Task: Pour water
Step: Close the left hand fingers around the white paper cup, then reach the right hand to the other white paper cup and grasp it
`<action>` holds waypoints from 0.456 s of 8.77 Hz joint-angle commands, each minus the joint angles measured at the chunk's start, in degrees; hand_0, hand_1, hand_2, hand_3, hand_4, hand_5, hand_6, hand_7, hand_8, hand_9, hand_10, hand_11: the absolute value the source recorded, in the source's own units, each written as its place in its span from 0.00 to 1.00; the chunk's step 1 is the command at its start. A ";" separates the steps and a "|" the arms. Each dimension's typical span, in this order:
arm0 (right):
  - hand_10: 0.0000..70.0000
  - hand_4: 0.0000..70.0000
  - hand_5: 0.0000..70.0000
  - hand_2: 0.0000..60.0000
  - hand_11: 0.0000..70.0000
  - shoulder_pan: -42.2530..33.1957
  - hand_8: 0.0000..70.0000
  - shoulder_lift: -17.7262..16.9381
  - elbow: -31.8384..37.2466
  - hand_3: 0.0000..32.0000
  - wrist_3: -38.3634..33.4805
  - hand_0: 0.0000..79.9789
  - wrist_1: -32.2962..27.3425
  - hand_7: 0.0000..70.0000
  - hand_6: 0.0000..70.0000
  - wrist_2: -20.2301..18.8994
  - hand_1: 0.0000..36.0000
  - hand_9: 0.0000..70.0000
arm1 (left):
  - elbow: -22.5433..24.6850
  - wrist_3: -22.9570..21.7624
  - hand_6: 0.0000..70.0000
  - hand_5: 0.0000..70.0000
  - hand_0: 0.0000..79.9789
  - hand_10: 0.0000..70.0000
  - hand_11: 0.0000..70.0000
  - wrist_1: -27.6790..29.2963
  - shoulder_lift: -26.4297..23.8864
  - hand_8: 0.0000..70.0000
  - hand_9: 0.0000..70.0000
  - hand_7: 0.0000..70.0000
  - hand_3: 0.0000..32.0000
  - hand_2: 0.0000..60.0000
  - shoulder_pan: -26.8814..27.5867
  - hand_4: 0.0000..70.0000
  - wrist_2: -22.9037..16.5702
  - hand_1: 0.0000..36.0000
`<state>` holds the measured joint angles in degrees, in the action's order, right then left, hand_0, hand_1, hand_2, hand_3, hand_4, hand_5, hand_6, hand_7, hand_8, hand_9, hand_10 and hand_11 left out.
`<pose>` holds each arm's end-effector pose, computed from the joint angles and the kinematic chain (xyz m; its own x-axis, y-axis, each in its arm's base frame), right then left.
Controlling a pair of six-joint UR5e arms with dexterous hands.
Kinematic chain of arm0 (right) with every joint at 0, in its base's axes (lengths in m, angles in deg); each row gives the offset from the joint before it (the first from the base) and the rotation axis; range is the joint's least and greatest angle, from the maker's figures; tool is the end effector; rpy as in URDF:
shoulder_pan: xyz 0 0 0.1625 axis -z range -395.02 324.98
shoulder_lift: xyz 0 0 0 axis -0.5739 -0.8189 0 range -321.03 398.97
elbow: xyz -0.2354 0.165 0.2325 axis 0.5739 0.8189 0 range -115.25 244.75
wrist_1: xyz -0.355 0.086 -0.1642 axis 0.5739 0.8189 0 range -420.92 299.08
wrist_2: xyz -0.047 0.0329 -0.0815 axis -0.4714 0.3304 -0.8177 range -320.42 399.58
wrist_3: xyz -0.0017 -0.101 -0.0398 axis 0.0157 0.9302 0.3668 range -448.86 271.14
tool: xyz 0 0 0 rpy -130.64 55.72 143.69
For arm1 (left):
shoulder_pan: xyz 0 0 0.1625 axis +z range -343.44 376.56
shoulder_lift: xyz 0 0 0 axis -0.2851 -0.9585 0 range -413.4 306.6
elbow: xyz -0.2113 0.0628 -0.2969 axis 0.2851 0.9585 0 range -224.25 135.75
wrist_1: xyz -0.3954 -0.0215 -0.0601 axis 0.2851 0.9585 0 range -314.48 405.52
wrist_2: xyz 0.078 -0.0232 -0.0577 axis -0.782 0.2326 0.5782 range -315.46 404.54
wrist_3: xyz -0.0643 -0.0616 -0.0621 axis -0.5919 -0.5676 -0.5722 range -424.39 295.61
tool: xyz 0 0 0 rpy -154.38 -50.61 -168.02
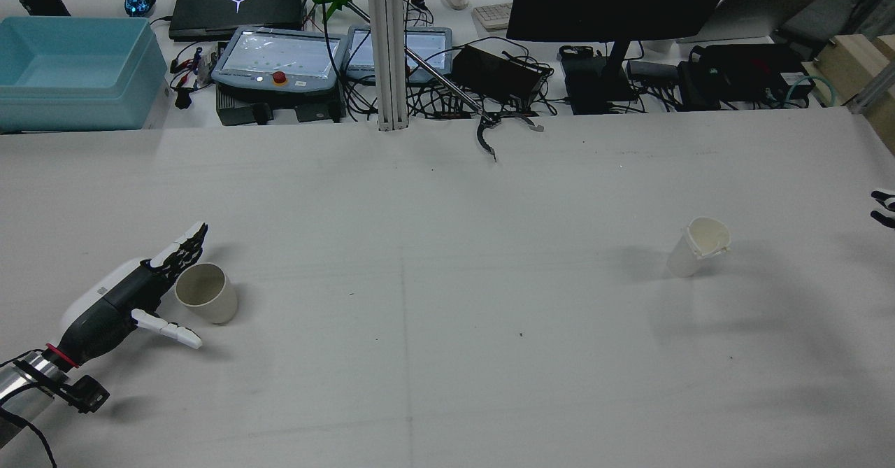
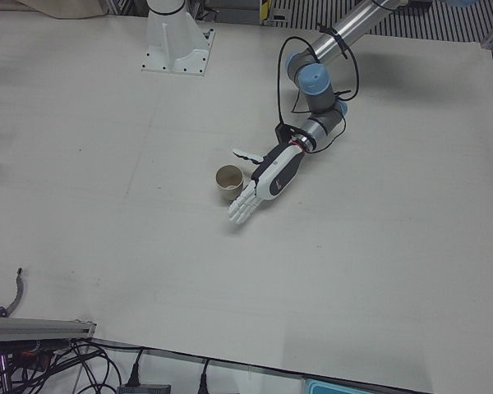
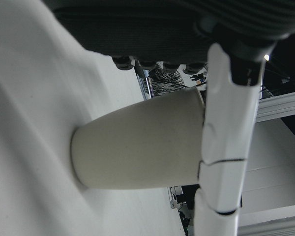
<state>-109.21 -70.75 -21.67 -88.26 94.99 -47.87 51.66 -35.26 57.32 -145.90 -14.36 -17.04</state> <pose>0.0425 -0.3570 0.7581 -0.9733 0.2293 0.0100 -0.0065 0.0157 -0.9999 0.3456 -0.4228 0.5373 -0.8738 -0.3721 -0.3131 0.1476 0.4105 -0.8998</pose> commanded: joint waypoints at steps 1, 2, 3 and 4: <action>0.12 0.56 0.21 0.00 0.19 0.00 0.10 0.30 0.28 0.00 0.01 0.71 0.00 0.27 0.24 0.00 0.46 0.10 | -0.28 -0.03 0.00 0.02 0.88 0.01 0.07 -1.87 -2.15 0.00 0.00 0.02 0.00 0.00 -0.02 0.04 -0.03 0.73; 0.11 0.55 0.21 0.00 0.19 0.00 0.10 0.38 0.28 0.00 0.01 0.71 0.00 0.27 0.23 0.00 0.46 0.10 | -0.28 0.06 0.00 0.02 0.90 0.01 0.07 -2.13 -2.25 0.00 0.00 0.02 0.00 0.00 0.07 0.04 -0.03 0.75; 0.11 0.55 0.21 0.00 0.19 0.00 0.10 0.39 0.28 0.00 0.01 0.71 0.00 0.27 0.23 0.00 0.46 0.10 | -0.71 0.06 0.00 0.03 0.91 0.01 0.07 -2.05 -2.25 0.00 0.00 0.02 0.00 0.00 0.07 0.04 0.05 0.75; 0.12 0.55 0.21 0.00 0.19 0.00 0.10 0.39 0.28 0.00 0.01 0.71 0.00 0.27 0.23 0.00 0.46 0.10 | -1.33 -0.03 0.00 0.03 0.92 0.01 0.07 -2.05 -2.68 0.00 0.00 0.02 0.00 0.00 0.07 0.04 0.05 0.76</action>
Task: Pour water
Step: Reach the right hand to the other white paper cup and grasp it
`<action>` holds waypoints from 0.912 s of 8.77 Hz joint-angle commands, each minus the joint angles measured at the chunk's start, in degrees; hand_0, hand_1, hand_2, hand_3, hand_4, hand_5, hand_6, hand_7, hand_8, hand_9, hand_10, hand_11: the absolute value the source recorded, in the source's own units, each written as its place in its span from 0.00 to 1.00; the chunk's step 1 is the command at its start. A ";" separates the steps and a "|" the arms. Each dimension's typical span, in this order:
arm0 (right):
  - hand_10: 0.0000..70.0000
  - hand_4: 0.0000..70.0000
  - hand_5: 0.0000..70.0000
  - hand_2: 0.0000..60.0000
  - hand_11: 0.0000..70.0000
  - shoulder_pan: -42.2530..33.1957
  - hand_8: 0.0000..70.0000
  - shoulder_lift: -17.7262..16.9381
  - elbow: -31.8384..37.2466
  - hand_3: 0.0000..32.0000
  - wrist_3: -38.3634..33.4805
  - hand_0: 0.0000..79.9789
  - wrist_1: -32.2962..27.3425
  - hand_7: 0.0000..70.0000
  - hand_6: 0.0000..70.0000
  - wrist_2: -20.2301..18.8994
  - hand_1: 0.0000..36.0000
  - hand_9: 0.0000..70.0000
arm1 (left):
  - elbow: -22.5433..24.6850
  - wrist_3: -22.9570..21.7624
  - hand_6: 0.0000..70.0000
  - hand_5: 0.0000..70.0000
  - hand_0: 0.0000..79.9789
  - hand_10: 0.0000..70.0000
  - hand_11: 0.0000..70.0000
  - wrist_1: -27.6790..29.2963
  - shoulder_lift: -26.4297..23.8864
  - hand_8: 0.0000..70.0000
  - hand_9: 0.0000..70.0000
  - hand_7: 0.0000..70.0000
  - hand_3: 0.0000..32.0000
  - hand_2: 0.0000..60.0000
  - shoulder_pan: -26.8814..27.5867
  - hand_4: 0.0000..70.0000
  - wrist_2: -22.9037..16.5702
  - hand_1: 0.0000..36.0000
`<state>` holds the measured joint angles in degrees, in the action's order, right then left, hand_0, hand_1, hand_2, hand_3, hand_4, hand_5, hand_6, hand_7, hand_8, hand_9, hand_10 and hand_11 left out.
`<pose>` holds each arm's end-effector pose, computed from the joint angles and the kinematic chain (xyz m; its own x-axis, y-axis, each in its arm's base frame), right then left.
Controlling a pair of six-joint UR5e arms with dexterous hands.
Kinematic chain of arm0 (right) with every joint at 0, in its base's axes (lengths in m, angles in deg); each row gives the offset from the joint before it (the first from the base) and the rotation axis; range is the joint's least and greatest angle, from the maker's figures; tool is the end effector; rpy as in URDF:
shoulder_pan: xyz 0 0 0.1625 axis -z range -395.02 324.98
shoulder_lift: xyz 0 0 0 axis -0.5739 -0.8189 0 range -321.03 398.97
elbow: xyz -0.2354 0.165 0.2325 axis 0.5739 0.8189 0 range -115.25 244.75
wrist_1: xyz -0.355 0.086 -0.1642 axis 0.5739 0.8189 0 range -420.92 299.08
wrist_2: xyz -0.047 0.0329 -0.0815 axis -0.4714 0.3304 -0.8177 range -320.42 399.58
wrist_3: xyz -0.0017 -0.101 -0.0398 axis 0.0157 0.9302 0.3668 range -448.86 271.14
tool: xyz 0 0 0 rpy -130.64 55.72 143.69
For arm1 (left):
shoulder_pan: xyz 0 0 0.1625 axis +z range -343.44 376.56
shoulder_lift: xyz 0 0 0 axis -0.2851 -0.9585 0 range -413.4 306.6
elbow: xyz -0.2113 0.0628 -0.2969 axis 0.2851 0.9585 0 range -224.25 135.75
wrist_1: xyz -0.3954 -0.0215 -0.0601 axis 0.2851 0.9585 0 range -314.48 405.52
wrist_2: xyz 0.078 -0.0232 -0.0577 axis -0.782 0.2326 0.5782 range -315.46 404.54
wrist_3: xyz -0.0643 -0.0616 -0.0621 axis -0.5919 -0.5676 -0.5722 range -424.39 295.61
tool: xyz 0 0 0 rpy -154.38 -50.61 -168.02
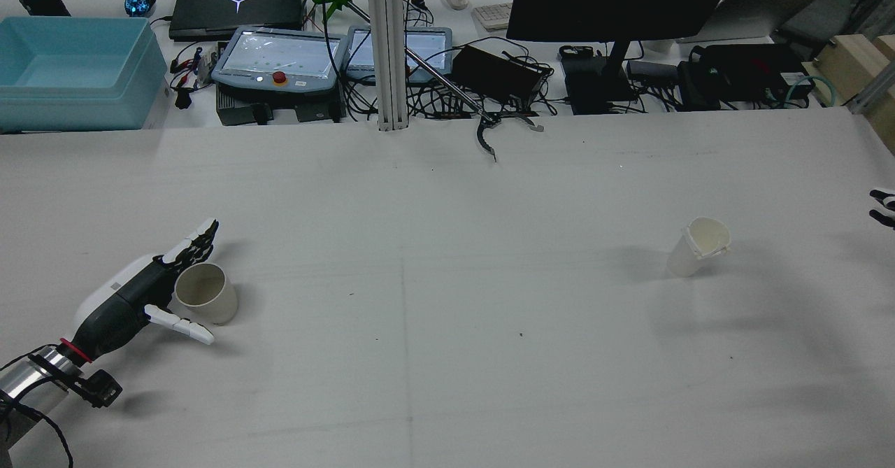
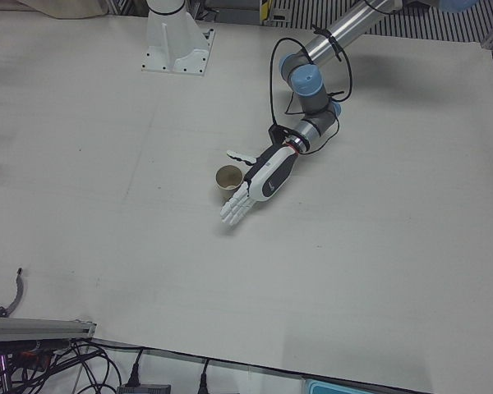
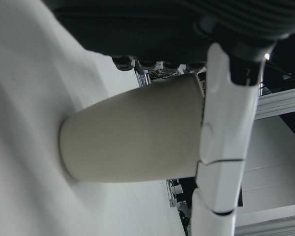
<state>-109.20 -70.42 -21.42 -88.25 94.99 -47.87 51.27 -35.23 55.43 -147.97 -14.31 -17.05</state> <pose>0.0418 -0.3593 0.7582 -0.9733 0.2295 0.0101 -0.0063 0.0170 -0.9998 0.3557 -0.4283 0.5260 -0.8723 -0.3734 -0.3156 0.1505 0.4092 -0.9000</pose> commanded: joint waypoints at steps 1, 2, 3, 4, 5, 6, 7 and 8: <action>0.12 0.56 0.21 0.00 0.19 0.00 0.10 0.05 0.03 0.00 0.00 0.71 0.00 0.27 0.24 0.00 0.46 0.10 | -1.12 -0.06 0.00 0.02 0.95 0.01 0.07 -0.15 -0.62 0.00 0.00 0.02 0.00 0.00 0.03 0.04 -0.02 0.77; 0.12 0.55 0.21 0.00 0.19 0.00 0.10 0.05 0.03 0.00 0.00 0.71 0.00 0.27 0.23 0.00 0.46 0.10 | -1.21 -0.06 0.00 0.03 0.98 0.02 0.07 -0.15 -0.88 0.00 0.00 0.02 0.00 0.00 0.03 0.04 -0.02 0.79; 0.11 0.54 0.20 0.00 0.19 0.00 0.10 0.05 0.03 0.00 -0.09 0.71 0.00 0.27 0.23 0.00 0.46 0.10 | -1.30 -0.15 0.00 0.03 0.97 0.02 0.07 -0.15 -1.06 0.00 0.00 0.02 0.00 0.00 0.03 0.04 -0.02 0.78; 0.11 0.54 0.20 0.00 0.19 0.00 0.10 0.05 0.03 0.00 -0.09 0.71 0.00 0.27 0.22 0.00 0.46 0.09 | -1.47 -0.07 0.00 0.03 0.97 0.02 0.08 -0.15 -1.24 0.00 0.00 0.02 0.00 0.00 0.03 0.04 -0.02 0.79; 0.11 0.54 0.20 0.00 0.19 -0.09 0.09 0.05 0.03 0.00 -0.09 0.71 -0.09 0.26 0.22 0.00 0.46 0.09 | -1.74 -0.06 0.00 0.04 0.98 0.02 0.08 -0.24 -1.67 0.00 0.00 0.03 0.00 0.00 0.03 0.05 -0.02 0.79; 0.11 0.54 0.20 0.00 0.19 -0.09 0.09 0.05 0.03 0.00 -0.09 0.71 -0.09 0.26 0.22 0.00 0.46 0.09 | -2.26 -0.15 0.00 0.06 0.97 0.02 0.08 -0.33 -2.20 0.00 0.00 0.03 0.00 0.00 0.03 0.05 -0.02 0.79; 0.12 0.54 0.20 0.00 0.19 -0.09 0.09 0.05 0.03 0.00 -0.09 0.71 -0.09 0.26 0.22 0.00 0.46 0.09 | -2.27 -0.15 0.00 0.07 1.00 0.02 0.08 -0.33 -2.46 0.00 0.00 0.03 0.00 0.00 0.03 0.06 -0.02 0.80; 0.12 0.54 0.20 0.00 0.19 -0.09 0.10 0.05 0.03 0.00 -0.09 0.71 -0.09 0.27 0.22 0.00 0.46 0.09 | -2.27 -0.24 0.00 0.09 1.00 0.02 0.08 -0.50 -2.73 0.00 0.00 0.02 0.00 0.00 0.03 0.08 -0.02 0.80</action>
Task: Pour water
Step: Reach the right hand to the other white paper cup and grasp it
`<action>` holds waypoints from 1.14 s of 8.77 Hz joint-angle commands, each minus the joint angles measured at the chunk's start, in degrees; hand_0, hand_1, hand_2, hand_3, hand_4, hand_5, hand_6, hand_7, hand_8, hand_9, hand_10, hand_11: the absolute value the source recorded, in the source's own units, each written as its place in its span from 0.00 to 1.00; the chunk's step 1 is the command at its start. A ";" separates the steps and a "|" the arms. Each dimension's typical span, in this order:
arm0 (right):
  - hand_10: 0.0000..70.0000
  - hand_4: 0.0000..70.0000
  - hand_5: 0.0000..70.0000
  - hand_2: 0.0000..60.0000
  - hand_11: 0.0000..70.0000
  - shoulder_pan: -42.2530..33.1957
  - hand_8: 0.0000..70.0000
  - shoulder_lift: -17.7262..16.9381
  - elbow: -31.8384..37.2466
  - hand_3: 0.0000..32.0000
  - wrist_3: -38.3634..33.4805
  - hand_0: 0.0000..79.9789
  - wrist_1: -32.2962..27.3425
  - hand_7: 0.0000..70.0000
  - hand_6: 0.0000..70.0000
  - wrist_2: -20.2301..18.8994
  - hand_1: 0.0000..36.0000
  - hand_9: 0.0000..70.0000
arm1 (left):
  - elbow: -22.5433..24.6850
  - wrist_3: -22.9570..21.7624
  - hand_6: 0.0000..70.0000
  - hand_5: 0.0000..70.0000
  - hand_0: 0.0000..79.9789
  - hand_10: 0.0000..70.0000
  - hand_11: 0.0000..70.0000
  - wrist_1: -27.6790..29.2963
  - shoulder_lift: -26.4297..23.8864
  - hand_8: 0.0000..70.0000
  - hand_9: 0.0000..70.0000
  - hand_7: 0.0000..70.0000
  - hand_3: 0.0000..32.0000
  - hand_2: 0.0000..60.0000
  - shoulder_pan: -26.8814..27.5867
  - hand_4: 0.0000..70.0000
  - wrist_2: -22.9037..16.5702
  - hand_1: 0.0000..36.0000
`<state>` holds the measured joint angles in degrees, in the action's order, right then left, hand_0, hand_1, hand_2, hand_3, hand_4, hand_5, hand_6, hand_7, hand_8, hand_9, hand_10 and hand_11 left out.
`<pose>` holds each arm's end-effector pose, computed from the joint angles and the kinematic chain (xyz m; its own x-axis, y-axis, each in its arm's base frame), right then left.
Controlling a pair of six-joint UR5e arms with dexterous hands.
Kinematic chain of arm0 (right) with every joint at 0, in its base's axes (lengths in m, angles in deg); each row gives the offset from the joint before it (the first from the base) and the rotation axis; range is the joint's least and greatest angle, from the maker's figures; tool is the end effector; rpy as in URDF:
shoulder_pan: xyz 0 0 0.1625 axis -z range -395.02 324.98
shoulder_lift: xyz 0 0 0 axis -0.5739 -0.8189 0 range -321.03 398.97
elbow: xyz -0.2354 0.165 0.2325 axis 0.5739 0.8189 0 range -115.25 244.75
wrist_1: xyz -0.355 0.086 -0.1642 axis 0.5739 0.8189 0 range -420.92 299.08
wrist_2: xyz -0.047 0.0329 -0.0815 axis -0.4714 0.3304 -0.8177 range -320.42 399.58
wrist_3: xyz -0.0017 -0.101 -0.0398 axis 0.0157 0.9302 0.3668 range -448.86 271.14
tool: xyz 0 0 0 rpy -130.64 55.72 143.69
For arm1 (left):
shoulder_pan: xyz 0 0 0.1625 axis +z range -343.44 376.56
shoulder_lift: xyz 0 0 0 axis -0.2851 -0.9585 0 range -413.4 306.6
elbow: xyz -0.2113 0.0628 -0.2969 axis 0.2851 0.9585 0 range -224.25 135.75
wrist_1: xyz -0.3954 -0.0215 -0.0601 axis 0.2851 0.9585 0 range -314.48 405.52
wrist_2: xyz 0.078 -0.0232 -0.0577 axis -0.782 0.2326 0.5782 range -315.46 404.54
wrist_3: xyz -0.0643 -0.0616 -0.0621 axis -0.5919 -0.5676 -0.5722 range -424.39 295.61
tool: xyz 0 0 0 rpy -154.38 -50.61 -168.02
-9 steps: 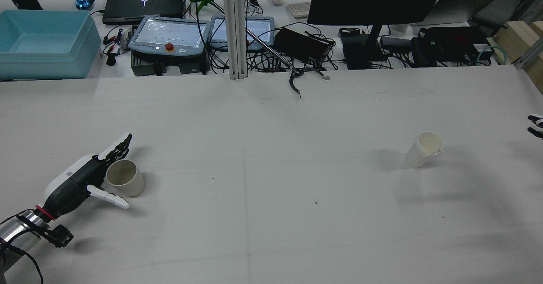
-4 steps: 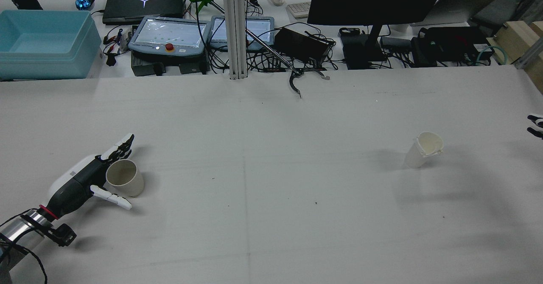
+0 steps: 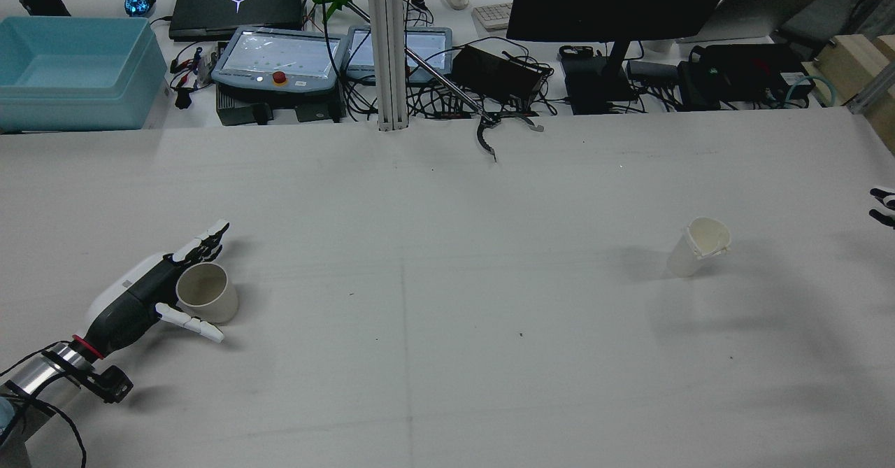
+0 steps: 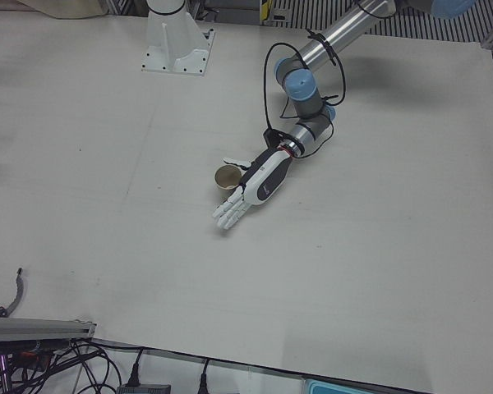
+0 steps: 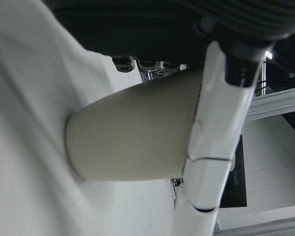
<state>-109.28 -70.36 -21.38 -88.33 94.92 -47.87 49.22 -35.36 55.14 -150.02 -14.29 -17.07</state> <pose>0.0421 -0.3598 0.7580 -0.9736 0.2281 0.0086 -0.0046 0.0182 -0.9998 0.3670 -0.4347 0.5254 -0.8710 -0.3757 -0.3165 0.1522 0.4062 -0.9010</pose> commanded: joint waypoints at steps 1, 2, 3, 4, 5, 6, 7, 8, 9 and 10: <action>0.12 0.54 0.20 0.00 0.19 0.07 0.10 0.00 0.09 0.00 0.00 0.71 -0.01 0.26 0.22 0.00 0.46 0.09 | -0.13 -0.20 0.00 0.22 1.00 0.03 0.09 -0.39 -0.67 0.00 0.00 0.02 0.00 0.00 0.00 0.15 0.00 0.80; 0.12 0.54 0.20 0.00 0.20 0.07 0.10 0.17 0.44 0.00 0.00 0.71 -0.01 0.27 0.23 0.00 0.46 0.10 | 0.13 -0.20 0.00 0.66 1.00 0.04 0.10 -0.65 -0.59 0.00 0.00 0.02 0.00 0.00 -0.09 0.27 0.09 0.78; 0.12 0.54 0.20 0.00 0.20 0.07 0.10 0.26 0.53 0.00 0.00 0.71 -0.01 0.27 0.23 0.00 0.46 0.10 | 0.57 -1.51 0.00 0.90 1.00 0.04 0.11 -1.70 -0.67 0.01 0.00 0.04 0.00 0.00 0.00 0.37 0.52 0.79; 0.12 0.54 0.21 0.00 0.20 0.07 0.10 0.79 1.14 0.00 0.00 0.71 -0.01 0.27 0.23 0.00 0.47 0.10 | 0.66 -3.35 0.00 1.00 1.00 0.05 0.11 -4.15 -1.63 0.01 0.00 0.05 0.00 0.00 0.00 0.48 0.53 0.78; 0.13 0.55 0.21 0.00 0.20 0.07 0.10 0.97 1.23 0.00 0.00 0.71 -0.01 0.27 0.23 0.00 0.47 0.10 | 0.66 -6.15 0.02 1.00 1.00 0.06 0.12 -7.56 -2.95 0.01 0.00 0.08 0.00 0.00 0.00 0.61 0.44 0.80; 0.12 0.55 0.21 0.00 0.20 0.07 0.10 1.05 1.32 0.00 0.00 0.71 -0.01 0.27 0.23 0.00 0.47 0.10 | 0.75 -8.00 0.03 1.00 1.00 0.06 0.13 -10.82 -4.44 0.01 0.00 0.10 0.00 0.15 -0.09 0.73 0.35 0.87; 0.12 0.55 0.21 0.00 0.20 -0.01 0.10 1.05 1.14 0.00 -0.09 0.71 -0.01 0.27 0.23 0.00 0.47 0.10 | 0.84 -8.11 0.04 1.00 1.00 0.07 0.15 -10.94 -4.63 0.02 0.00 0.11 0.00 0.74 -0.09 0.81 0.35 1.00; 0.12 0.55 0.21 0.00 0.20 -0.36 0.10 1.14 0.97 0.00 -0.09 0.71 -0.01 0.28 0.23 0.00 0.48 0.10 | 1.27 -8.20 0.05 1.00 0.93 0.08 0.15 -10.94 -4.63 0.01 0.00 0.11 0.00 1.00 -0.09 0.90 0.35 1.00; 0.12 0.55 0.21 0.00 0.20 -0.71 0.10 1.14 0.36 0.00 -0.09 0.72 -0.10 0.27 0.23 0.00 0.49 0.10 | 2.24 -8.20 0.05 1.00 0.81 0.08 0.16 -11.29 -4.63 0.01 0.00 0.12 0.00 1.00 -0.17 0.94 0.26 1.00; 0.12 0.54 0.21 0.02 0.20 -0.63 0.10 1.58 0.79 0.00 0.00 0.73 -0.28 0.27 0.22 0.00 0.51 0.10 | 4.59 -9.33 0.06 1.00 0.78 0.08 0.16 -13.73 -4.54 0.01 0.01 0.13 0.00 1.00 -0.35 0.98 0.18 1.00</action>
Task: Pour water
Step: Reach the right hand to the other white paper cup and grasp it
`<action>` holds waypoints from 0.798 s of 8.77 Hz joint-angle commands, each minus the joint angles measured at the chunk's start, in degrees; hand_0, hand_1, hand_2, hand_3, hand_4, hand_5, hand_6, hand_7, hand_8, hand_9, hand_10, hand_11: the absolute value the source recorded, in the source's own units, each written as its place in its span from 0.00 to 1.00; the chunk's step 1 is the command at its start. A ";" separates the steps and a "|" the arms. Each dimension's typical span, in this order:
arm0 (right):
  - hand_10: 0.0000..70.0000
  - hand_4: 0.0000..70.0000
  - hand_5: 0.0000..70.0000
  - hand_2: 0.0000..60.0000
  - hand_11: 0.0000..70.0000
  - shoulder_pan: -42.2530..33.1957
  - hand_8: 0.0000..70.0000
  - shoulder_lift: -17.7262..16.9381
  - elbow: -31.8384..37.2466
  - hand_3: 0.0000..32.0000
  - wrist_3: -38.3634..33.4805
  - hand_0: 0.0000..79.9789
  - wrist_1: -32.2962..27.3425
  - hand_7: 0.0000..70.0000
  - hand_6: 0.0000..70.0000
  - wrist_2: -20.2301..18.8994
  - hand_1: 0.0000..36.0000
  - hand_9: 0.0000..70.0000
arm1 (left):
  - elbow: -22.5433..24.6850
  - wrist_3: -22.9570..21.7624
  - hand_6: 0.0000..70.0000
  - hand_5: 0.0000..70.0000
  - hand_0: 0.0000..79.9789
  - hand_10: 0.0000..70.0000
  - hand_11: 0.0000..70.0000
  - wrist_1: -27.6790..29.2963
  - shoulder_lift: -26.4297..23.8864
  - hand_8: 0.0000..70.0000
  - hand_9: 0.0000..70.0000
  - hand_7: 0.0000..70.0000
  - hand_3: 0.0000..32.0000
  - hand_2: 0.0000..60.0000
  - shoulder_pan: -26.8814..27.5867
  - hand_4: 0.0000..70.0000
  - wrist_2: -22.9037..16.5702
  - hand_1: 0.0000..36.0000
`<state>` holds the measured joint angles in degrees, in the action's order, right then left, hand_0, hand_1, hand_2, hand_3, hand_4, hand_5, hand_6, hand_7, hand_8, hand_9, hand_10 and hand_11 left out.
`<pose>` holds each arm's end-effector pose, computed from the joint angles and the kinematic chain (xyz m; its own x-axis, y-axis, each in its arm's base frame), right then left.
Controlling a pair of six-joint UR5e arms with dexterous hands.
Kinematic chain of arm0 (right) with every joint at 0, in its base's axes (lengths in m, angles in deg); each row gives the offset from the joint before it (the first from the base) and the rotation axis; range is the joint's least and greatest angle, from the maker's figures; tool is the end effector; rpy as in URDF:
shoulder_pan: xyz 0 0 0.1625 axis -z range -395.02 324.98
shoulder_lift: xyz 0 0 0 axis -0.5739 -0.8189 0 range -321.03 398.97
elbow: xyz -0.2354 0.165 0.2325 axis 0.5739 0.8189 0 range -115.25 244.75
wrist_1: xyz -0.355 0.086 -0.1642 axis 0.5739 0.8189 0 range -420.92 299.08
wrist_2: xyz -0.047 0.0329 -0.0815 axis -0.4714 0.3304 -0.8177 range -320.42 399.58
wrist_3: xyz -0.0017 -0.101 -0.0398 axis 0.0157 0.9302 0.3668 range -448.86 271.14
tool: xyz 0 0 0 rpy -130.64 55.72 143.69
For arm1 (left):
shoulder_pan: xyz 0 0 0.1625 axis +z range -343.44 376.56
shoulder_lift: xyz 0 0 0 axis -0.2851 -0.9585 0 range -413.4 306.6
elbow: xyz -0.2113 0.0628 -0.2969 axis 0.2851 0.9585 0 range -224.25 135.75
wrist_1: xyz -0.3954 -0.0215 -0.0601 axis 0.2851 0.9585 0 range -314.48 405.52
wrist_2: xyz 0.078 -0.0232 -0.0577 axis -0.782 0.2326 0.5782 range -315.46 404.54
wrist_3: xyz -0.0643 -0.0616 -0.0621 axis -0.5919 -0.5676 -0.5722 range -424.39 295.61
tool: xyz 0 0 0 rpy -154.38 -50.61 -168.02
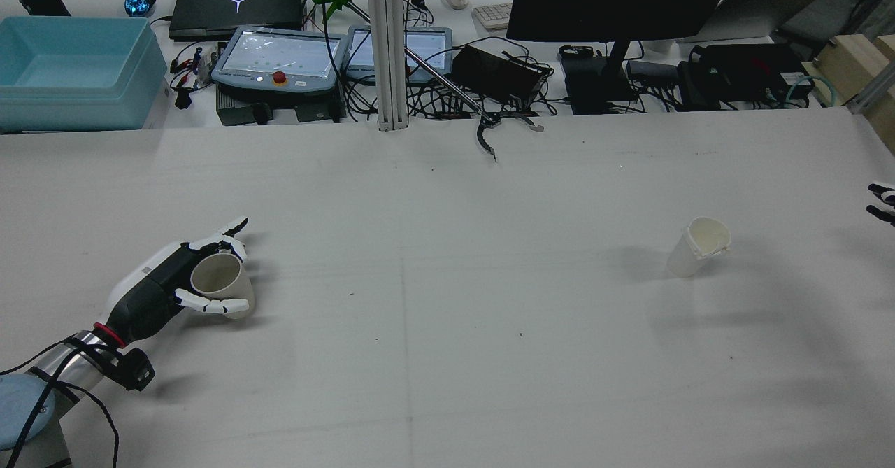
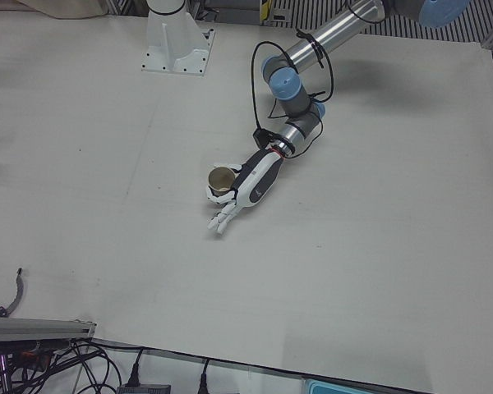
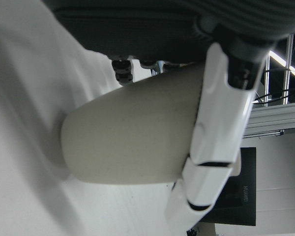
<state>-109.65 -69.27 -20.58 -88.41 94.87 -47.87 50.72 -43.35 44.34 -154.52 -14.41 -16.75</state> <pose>0.0423 -0.3672 0.7579 -0.9751 0.2218 0.0069 -0.0018 0.0236 -0.9997 0.3777 -0.4431 0.4926 -0.8720 -0.4313 -0.2314 0.0990 0.3077 -0.9463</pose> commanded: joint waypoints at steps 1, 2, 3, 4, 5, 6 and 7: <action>0.12 0.54 0.21 0.03 0.20 0.01 0.10 0.75 0.25 0.00 1.47 0.74 -0.14 0.27 0.22 0.00 0.53 0.10 | 3.64 -4.92 0.07 1.00 0.78 0.08 0.16 -4.78 -0.05 0.01 0.01 0.14 0.00 1.00 -0.32 0.99 0.11 1.00; 0.12 0.53 0.21 0.04 0.20 0.18 0.10 1.62 0.51 0.00 6.01 0.74 0.03 0.26 0.22 -0.09 0.55 0.09 | 4.78 -6.87 0.08 1.00 0.77 0.08 0.16 -6.54 0.04 0.01 0.01 0.14 0.00 1.00 -0.58 0.96 0.29 1.00; 0.12 0.52 0.22 0.09 0.20 0.53 0.10 3.20 1.38 0.00 11.62 0.75 0.29 0.26 0.23 -0.18 0.59 0.09 | 6.88 -6.89 0.07 1.00 0.77 0.08 0.15 -8.12 0.13 0.01 0.01 0.14 0.00 1.00 -0.76 0.92 0.29 1.00; 0.10 0.52 0.22 0.17 0.17 0.62 0.09 7.56 6.09 0.00 14.46 0.77 0.21 0.25 0.23 -0.18 0.65 0.08 | 8.38 -6.89 0.06 1.00 0.79 0.08 0.15 -9.00 0.04 0.02 0.01 0.14 0.00 1.00 -0.84 0.88 0.20 1.00; 0.08 0.51 0.22 0.17 0.15 1.67 0.07 12.04 10.92 0.00 16.58 0.78 0.21 0.22 0.20 -0.52 0.67 0.04 | 9.61 -6.89 0.06 1.00 0.79 0.08 0.15 -10.14 0.04 0.01 0.01 0.14 0.00 1.00 -0.76 0.86 0.20 1.00; 0.03 0.40 0.17 0.01 0.08 3.42 0.03 13.66 11.49 0.00 20.86 0.79 0.47 0.15 0.13 -0.61 0.64 0.01 | 10.32 -6.89 0.06 1.00 0.80 0.08 0.15 -10.59 -0.05 0.01 0.01 0.14 0.00 1.00 -0.67 0.85 0.20 1.00; 0.00 0.27 0.12 0.00 0.01 5.96 0.02 15.24 11.50 0.00 23.34 0.80 1.08 0.08 0.09 -0.35 0.61 0.00 | 10.67 -6.89 0.07 1.00 0.81 0.08 0.15 -10.77 -0.05 0.01 0.01 0.14 0.00 1.00 -0.76 0.85 0.29 1.00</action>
<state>-107.81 -58.99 -11.86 -72.05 95.16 -48.31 59.73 -50.15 34.75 -154.49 -15.13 -16.53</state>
